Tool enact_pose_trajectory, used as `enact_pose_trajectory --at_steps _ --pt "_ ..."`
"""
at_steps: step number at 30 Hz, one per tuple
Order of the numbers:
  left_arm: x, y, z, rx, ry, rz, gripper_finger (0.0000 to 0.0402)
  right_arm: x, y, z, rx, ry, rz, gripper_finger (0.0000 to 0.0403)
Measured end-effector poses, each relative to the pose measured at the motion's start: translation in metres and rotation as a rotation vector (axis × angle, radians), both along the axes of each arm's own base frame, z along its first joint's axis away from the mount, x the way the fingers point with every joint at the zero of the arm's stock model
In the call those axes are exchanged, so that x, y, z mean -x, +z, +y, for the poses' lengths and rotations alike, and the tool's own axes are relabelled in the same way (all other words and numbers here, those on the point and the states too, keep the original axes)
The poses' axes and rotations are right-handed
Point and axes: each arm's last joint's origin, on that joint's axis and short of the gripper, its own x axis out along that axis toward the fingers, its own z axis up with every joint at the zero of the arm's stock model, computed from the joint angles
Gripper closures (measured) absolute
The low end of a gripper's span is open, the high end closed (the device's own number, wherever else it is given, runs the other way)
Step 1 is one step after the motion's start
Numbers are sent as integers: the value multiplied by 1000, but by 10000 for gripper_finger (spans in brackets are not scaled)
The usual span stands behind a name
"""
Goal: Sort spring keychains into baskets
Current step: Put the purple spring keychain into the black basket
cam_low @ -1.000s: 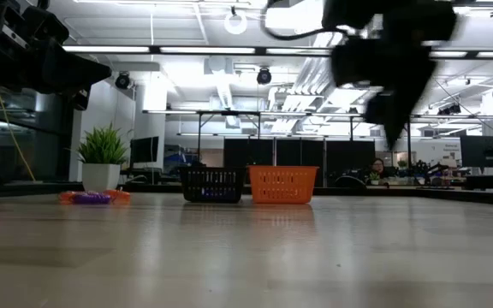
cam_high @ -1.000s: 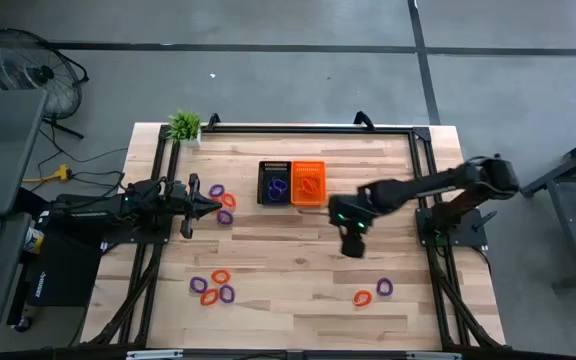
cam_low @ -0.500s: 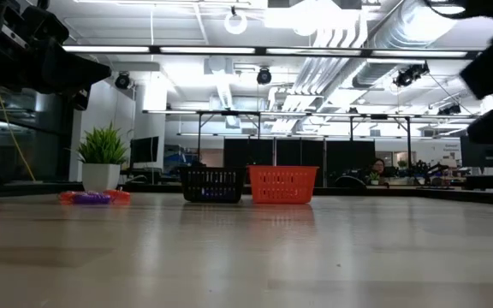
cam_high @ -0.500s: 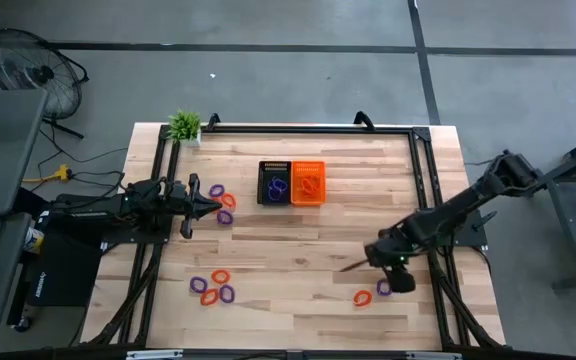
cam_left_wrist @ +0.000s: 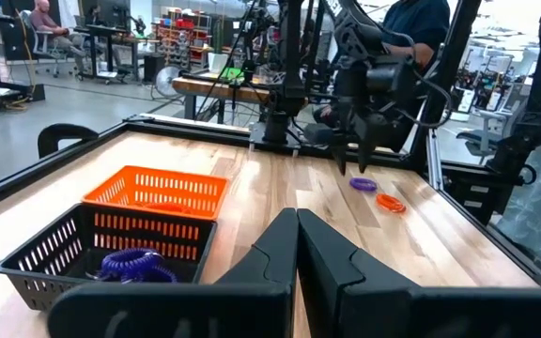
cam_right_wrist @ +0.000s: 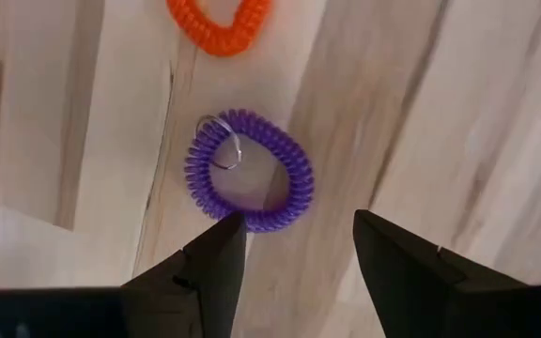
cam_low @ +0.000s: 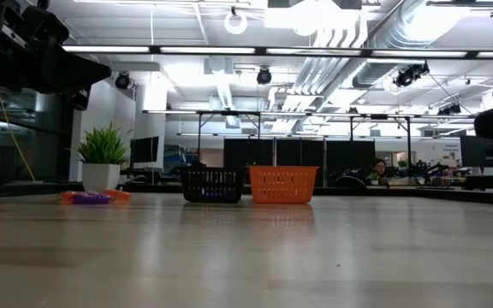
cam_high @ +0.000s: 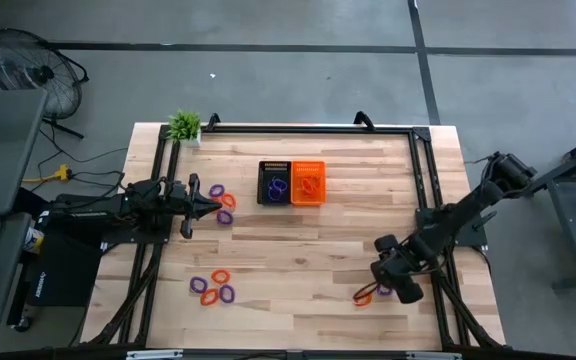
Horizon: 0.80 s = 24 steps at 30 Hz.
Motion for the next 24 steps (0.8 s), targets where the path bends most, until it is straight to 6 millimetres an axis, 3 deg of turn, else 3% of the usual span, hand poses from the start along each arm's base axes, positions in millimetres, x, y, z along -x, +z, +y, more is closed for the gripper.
enact_pose_trajectory --at_steps 16,24 --pt "0 0 0 0 1 0 400 -10 -30 12 131 9 -8 214" --pt "0 0 0 0 1 0 400 -10 -32 11 144 12 -12 276"
